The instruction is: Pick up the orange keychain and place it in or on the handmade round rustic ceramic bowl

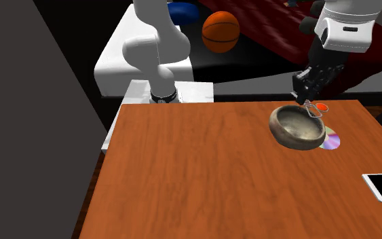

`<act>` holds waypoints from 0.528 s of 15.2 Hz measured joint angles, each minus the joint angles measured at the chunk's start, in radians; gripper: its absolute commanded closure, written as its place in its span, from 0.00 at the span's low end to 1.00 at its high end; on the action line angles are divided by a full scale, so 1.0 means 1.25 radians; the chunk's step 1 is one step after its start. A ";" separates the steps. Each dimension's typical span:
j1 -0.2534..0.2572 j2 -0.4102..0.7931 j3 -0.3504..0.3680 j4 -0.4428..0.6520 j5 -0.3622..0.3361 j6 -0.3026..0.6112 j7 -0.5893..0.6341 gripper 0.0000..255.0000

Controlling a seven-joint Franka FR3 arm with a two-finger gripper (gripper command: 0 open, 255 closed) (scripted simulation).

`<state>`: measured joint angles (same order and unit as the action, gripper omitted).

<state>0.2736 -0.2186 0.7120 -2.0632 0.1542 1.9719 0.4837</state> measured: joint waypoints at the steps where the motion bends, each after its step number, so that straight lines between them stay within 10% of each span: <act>1: 0.001 0.003 0.003 -0.005 -0.001 0.008 0.004 1.00; 8: 0.000 0.030 0.017 -0.058 -0.014 0.083 0.014 1.00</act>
<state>0.2732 -0.1816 0.7332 -2.1358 0.1367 2.0759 0.5012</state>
